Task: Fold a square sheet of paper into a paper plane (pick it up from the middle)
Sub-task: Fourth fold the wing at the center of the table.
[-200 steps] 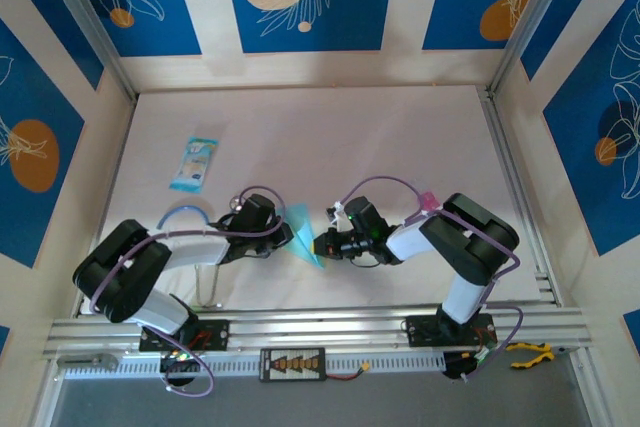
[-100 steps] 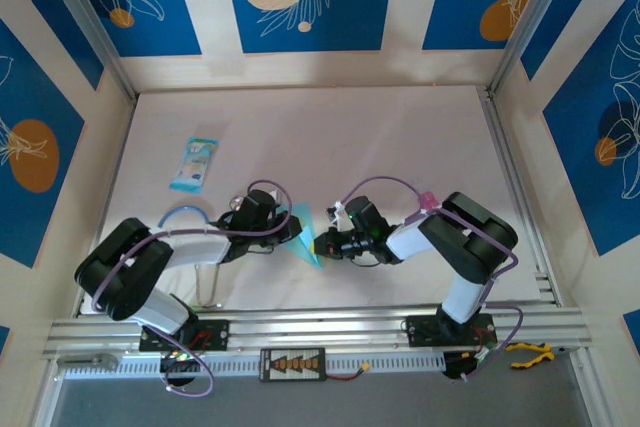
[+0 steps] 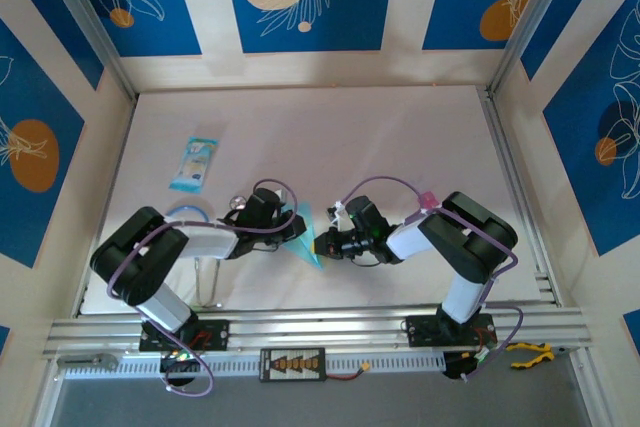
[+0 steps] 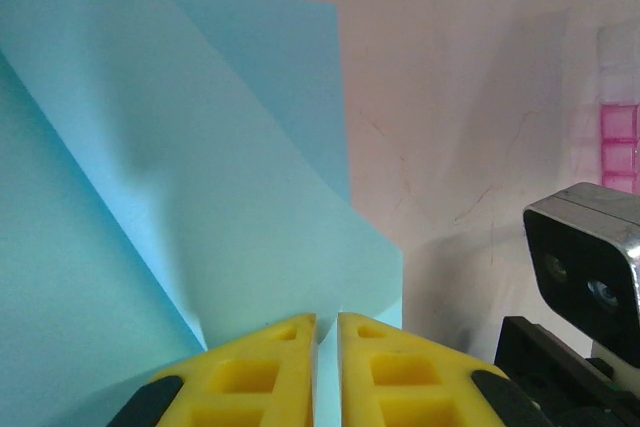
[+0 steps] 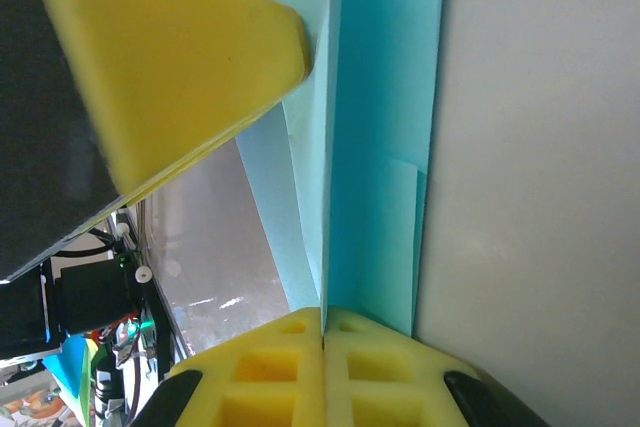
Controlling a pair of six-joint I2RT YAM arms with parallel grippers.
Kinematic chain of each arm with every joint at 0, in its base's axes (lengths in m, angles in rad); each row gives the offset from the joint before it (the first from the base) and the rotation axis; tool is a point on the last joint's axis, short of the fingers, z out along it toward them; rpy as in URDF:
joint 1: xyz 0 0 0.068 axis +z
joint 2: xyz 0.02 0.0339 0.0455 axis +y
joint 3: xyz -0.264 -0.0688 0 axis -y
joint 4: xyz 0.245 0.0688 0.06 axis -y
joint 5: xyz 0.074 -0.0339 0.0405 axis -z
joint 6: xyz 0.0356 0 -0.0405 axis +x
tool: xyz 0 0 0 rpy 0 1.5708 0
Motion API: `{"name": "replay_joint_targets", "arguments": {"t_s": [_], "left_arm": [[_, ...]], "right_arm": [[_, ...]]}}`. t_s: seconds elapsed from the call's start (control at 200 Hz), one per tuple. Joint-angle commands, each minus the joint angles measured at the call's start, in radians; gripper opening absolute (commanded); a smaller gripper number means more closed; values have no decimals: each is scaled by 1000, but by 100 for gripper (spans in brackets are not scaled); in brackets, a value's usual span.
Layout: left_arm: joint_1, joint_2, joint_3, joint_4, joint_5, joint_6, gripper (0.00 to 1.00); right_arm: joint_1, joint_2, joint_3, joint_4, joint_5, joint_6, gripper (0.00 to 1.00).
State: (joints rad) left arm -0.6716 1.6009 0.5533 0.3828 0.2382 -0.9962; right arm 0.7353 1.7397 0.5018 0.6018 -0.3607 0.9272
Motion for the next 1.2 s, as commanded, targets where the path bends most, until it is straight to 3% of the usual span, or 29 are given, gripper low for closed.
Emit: {"name": "replay_joint_targets", "arguments": {"t_s": [0.0,0.84,1.196], "left_arm": [[2,19,27,14,3,-7,13],[3,103,72,-55,16,14,11],[2,120,72,-77,21,18,10]], "right_arm": [[-4,25,-18,-39,-23,6,1],[-10,17,-25,-47,-32,10,2],[25,-132,-6,-262,43,-72,20]]}}
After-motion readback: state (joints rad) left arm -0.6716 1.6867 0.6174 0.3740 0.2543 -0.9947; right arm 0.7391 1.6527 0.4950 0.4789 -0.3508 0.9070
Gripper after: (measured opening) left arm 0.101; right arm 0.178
